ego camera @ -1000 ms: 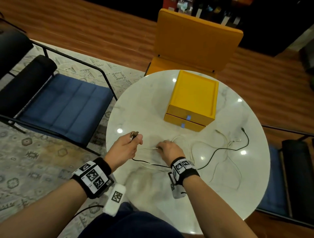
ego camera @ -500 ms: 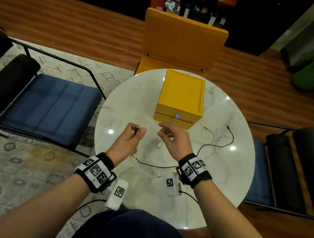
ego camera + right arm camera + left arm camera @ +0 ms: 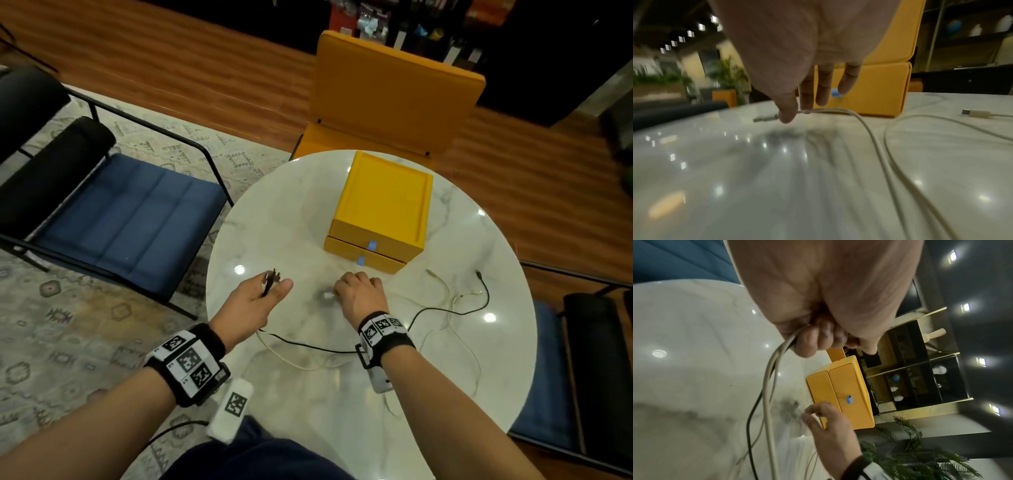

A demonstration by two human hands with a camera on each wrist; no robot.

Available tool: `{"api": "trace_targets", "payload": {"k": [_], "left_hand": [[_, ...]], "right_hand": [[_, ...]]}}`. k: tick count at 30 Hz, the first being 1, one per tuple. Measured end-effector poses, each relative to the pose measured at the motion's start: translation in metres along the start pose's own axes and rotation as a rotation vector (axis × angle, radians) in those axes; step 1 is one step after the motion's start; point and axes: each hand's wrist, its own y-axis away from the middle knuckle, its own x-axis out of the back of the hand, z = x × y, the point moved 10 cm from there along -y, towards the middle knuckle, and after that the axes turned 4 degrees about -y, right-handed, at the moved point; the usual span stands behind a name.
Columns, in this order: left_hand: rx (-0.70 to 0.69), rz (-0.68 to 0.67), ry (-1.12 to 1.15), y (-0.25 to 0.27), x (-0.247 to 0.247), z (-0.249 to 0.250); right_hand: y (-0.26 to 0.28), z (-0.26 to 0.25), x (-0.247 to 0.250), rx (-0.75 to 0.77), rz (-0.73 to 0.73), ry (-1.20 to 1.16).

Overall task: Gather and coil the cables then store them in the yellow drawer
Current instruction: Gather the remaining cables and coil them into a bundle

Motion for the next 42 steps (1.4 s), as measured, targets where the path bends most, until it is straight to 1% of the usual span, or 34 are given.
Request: {"api": "trace_targets", "payload": {"k": [3, 5, 7, 10, 12, 14, 16, 18, 21, 23, 24, 25, 27, 28, 29, 31, 33, 34, 35, 37, 38, 39, 40, 41, 42], "left_hand": [[-0.030, 0.030, 0.038, -0.001, -0.001, 0.012], [-0.071, 0.015, 0.093, -0.003, -0.007, 0.024], [-0.105, -0.018, 0.173, -0.004, -0.019, 0.039], [-0.162, -0.062, 0.343, -0.002, -0.038, 0.066], [-0.227, -0.078, 0.361, -0.001, -0.046, 0.084], [-0.258, -0.072, 0.361, 0.003, -0.051, 0.098], [-0.269, -0.065, 0.386, 0.005, -0.057, 0.107], [-0.280, -0.048, 0.386, 0.009, -0.062, 0.120], [-0.281, -0.029, 0.387, 0.011, -0.062, 0.132], [-0.291, -0.015, 0.345, 0.009, -0.056, 0.137], [-0.290, -0.009, 0.326, 0.008, -0.052, 0.137], [-0.275, -0.009, 0.355, 0.006, -0.049, 0.136], [-0.204, -0.020, 0.542, 0.001, -0.038, 0.135], [-0.164, 0.001, 0.630, -0.001, -0.029, 0.135], [-0.124, 0.041, 0.693, -0.004, -0.016, 0.133], [-0.102, 0.119, 0.776, -0.007, 0.013, 0.136], [-0.123, 0.163, 0.818, -0.008, 0.033, 0.139], [-0.131, 0.159, 0.827, -0.008, 0.034, 0.139], [-0.135, 0.139, 0.820, -0.007, 0.029, 0.138], [-0.145, 0.062, 0.790, -0.003, 0.005, 0.137], [-0.147, 0.014, 0.784, 0.000, -0.010, 0.137], [-0.141, -0.034, 0.783, 0.003, -0.025, 0.137], [-0.137, -0.077, 0.779, 0.007, -0.038, 0.137], [-0.137, -0.114, 0.773, 0.011, -0.050, 0.138], [-0.139, -0.145, 0.764, 0.014, -0.060, 0.138]], "right_hand": [[0.015, -0.010, 0.059, -0.010, 0.259, -0.302], [0.036, -0.023, 0.106, 0.010, 0.440, -0.547], [0.054, -0.038, 0.143, 0.054, 0.567, -0.717], [0.067, -0.052, 0.169, 0.092, 0.642, -0.847], [0.068, -0.051, 0.173, 0.104, 0.671, -0.886], [0.072, -0.045, 0.173, 0.079, 0.709, -0.925], [0.075, -0.039, 0.168, 0.017, 0.698, -1.024], [0.075, -0.040, 0.156, -0.043, 0.618, -1.108], [0.070, -0.051, 0.135, -0.064, 0.428, -1.137], [0.067, -0.058, 0.121, -0.038, 0.243, -1.155], [0.068, -0.059, 0.116, -0.023, 0.166, -1.134], [0.071, -0.058, 0.114, -0.008, 0.110, -1.088], [0.079, -0.049, 0.109, 0.036, 0.025, -0.912], [0.085, -0.040, 0.104, 0.060, -0.011, -0.801], [0.094, -0.025, 0.098, 0.066, -0.038, -0.713], [0.116, 0.019, 0.088, -0.001, -0.074, -0.573], [0.139, 0.069, 0.092, -0.092, -0.056, -0.424], [0.146, 0.092, 0.099, -0.125, -0.012, -0.350], [0.151, 0.111, 0.106, -0.140, 0.035, -0.266], [0.147, 0.139, 0.110, -0.168, 0.066, -0.082], [0.143, 0.147, 0.110, -0.210, 0.050, 0.024], [0.140, 0.152, 0.105, -0.251, 0.002, 0.116], [0.137, 0.145, 0.103, -0.252, -0.030, 0.143], [0.132, 0.125, 0.106, -0.209, -0.024, 0.100], [0.127, 0.090, 0.115, -0.118, 0.038, -0.029]]}}
